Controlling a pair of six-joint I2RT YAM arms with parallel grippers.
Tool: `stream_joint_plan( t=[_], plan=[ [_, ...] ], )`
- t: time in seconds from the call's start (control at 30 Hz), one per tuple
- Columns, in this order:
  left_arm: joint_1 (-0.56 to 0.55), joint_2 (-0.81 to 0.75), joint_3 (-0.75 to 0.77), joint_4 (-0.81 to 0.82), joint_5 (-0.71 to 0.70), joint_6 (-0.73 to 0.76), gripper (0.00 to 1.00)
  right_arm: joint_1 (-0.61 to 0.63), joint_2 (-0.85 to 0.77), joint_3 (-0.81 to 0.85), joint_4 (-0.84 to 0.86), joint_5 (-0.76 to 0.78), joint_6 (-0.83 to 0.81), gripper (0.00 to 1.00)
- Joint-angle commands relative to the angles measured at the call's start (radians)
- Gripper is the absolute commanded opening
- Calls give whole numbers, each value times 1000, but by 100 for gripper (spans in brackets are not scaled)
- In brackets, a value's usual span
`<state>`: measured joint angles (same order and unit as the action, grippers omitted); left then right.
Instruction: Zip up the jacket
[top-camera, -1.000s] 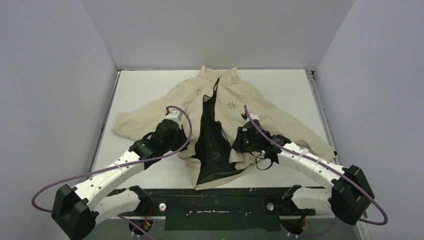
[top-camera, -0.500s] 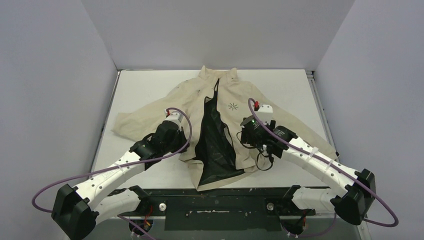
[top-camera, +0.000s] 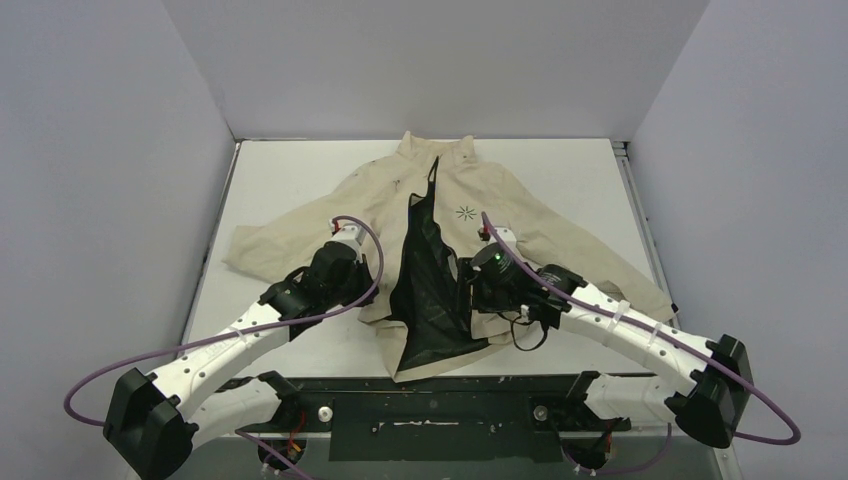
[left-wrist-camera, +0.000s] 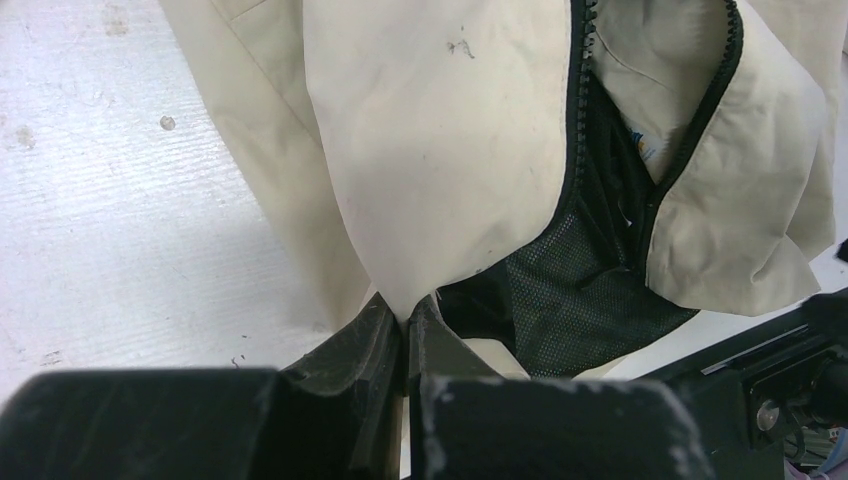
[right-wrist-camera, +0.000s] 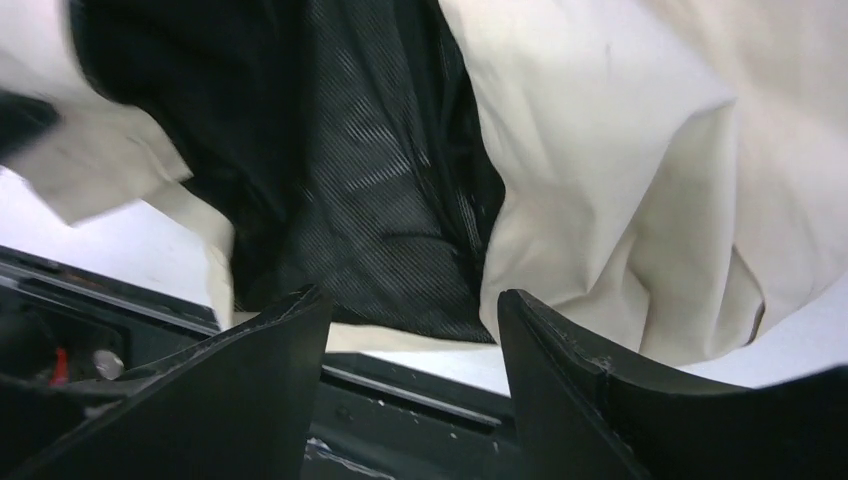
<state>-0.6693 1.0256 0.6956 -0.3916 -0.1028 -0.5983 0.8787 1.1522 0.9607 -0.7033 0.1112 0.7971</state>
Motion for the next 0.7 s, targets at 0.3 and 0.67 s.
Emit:
stream_joint_plan(
  t=[0.3, 0.67],
  plan=[
    [13, -10, -16, 76, 32, -3, 0, 58, 162, -40, -62, 164, 57, 63],
    [14, -16, -30, 85, 43, -11, 0, 101, 331, -52, -134, 245, 76, 59]
  ],
)
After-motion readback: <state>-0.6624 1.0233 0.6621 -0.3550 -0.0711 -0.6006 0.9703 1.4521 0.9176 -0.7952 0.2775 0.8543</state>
